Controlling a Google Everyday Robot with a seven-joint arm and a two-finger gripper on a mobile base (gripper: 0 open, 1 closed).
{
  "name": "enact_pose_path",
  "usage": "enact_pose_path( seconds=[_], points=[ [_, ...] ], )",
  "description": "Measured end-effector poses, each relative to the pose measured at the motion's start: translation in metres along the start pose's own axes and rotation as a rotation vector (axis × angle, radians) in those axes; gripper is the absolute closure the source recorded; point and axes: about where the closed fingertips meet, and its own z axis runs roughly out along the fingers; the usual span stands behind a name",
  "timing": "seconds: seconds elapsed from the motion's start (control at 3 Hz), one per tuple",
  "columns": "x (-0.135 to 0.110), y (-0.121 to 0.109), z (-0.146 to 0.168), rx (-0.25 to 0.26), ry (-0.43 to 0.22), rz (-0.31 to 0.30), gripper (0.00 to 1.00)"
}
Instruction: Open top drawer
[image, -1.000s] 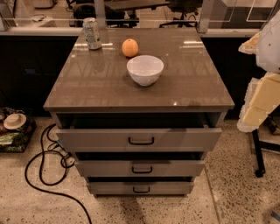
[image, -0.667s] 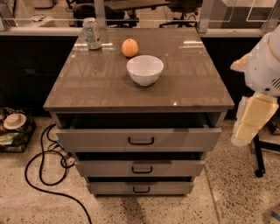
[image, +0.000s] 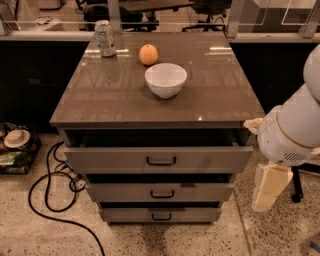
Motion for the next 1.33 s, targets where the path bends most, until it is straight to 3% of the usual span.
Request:
enact_pose_path(
  seconds=[0.67, 1.33],
  points=[
    [-0.026, 0.007, 0.076, 0.012, -0.093, -0.045, 0.0],
    [-0.037, 0.006, 0.091, 0.008, -0.056, -0.06, 0.0]
  ],
)
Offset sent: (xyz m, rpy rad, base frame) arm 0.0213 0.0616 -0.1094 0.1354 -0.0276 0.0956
